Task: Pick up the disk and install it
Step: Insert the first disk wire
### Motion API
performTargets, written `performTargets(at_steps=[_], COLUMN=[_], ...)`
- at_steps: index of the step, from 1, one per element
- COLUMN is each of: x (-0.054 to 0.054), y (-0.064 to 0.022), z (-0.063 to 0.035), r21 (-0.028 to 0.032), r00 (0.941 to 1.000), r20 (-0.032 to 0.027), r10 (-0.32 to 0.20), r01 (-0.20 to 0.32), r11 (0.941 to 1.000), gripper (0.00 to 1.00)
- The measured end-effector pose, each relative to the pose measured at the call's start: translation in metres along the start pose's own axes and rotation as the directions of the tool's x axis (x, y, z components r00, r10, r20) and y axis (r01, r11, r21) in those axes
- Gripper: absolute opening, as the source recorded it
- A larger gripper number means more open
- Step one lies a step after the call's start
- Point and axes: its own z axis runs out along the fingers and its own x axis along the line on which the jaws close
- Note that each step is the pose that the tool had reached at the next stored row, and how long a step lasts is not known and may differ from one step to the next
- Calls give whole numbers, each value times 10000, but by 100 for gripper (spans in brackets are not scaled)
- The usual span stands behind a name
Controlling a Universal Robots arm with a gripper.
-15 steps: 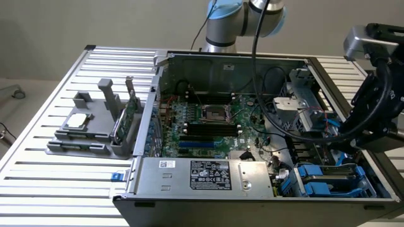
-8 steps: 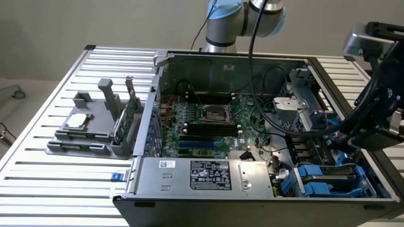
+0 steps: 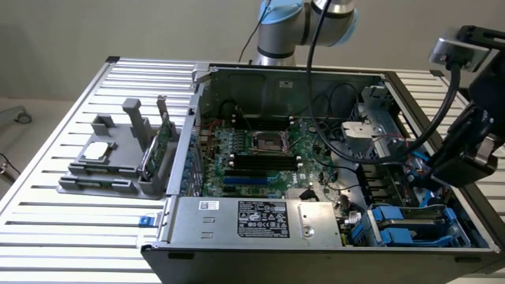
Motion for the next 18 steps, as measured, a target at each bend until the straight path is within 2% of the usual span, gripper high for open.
performTargets(at_steps=[4,9,13,18], x=[0,0,0,0], y=[0,0,-1,-1], z=[4,9,14,15], r21=[-5,-13,-22,-35], r00=[9978,9887,9763,9554], r20=[32,71,103,138], r10=[663,1498,2163,2949], r01=[-663,-1498,-2163,-2949], r11=[9978,9887,9763,9555], gripper=[48,48,48,48])
